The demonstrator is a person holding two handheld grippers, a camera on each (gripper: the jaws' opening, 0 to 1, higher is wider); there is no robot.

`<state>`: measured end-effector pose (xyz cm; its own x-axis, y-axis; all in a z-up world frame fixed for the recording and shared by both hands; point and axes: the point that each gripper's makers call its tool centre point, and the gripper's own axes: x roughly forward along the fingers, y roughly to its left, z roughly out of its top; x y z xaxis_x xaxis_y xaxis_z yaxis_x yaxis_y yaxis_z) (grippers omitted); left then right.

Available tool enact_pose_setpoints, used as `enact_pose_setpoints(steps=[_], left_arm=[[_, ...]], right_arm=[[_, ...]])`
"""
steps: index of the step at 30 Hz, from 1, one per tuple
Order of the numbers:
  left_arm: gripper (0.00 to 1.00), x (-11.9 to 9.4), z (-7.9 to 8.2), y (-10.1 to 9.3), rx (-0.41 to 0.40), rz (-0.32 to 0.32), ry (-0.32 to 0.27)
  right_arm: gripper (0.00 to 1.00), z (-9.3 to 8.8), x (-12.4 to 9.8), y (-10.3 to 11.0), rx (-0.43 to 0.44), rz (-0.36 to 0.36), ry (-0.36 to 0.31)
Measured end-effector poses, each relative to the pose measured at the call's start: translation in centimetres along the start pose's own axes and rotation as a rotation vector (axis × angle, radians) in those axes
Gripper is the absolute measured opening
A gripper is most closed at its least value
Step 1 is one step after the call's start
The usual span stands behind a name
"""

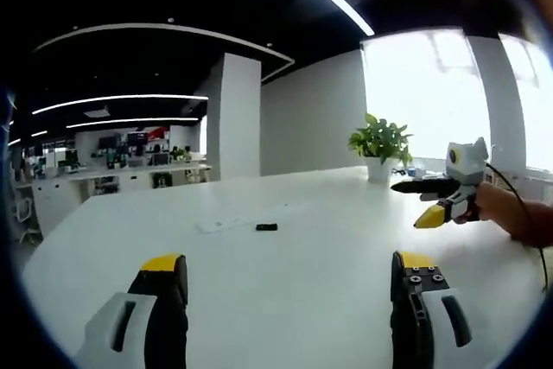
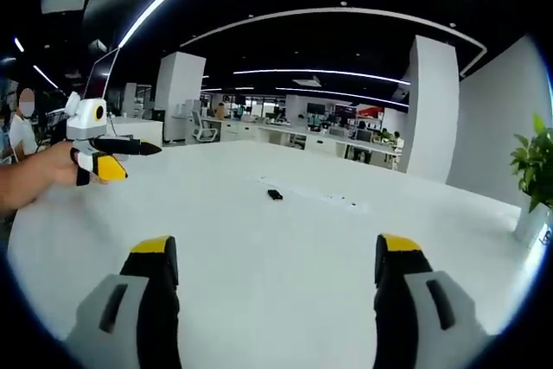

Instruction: Snap the two parts of the plastic buckle together until the buckle closes and remains connected.

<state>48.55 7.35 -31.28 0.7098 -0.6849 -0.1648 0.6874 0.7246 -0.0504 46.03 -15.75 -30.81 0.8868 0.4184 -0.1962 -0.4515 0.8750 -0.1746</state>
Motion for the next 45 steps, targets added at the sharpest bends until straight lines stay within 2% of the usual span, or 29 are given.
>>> enact_pose_setpoints(steps=[5,17,26,28,31,36,39,41,43,45], left_arm=[[0.99,-0.9,-0.5,-0.3,0.029,0.007,0.020],[0.99,-4.0,-1.5,-0.6,0.003,0.033,-0.002],[0.99,-4.5,-1.9,-1.5,0.022,0.035,-0.013],[0.99,-4.6,-2.0,-2.0,0.018,0.032,-0.015],[0.99,-5.0,-2.4,-3.7,0.027,0.022,-0.011],[0.99,-4.8,-1.9,-3.4,0.063,0.027,-0.015],[0.99,-5.0,-1.8,-4.1,0.062,0.022,-0.022],[0.99,-5.0,-1.7,-4.1,0.060,0.022,-0.011],[0.99,-5.3,-1.4,-4.1,0.054,0.023,-0.023],[0.99,-5.5,-0.9,-3.8,0.035,0.023,-0.048]], right_arm=[[0.94,-0.3,-1.0,0.3,0.012,-0.004,-0.007],[0.95,-1.1,-3.1,0.9,0.020,-0.007,-0.011],[0.95,-1.2,-4.2,1.3,0.004,-0.009,-0.016],[0.95,-1.5,-4.6,1.7,-0.021,-0.010,-0.010],[0.96,-1.9,-5.1,2.1,-0.026,-0.007,-0.012],[0.94,-1.9,-5.3,2.0,-0.004,-0.013,-0.031],[0.95,-1.8,-5.2,1.7,0.002,-0.020,-0.050],[0.98,-2.1,-5.1,1.5,0.003,-0.037,-0.051],[0.99,-2.0,-5.3,1.3,-0.115,-0.063,-0.044],[0.99,-2.4,-5.2,1.4,-0.130,-0.073,-0.023]])
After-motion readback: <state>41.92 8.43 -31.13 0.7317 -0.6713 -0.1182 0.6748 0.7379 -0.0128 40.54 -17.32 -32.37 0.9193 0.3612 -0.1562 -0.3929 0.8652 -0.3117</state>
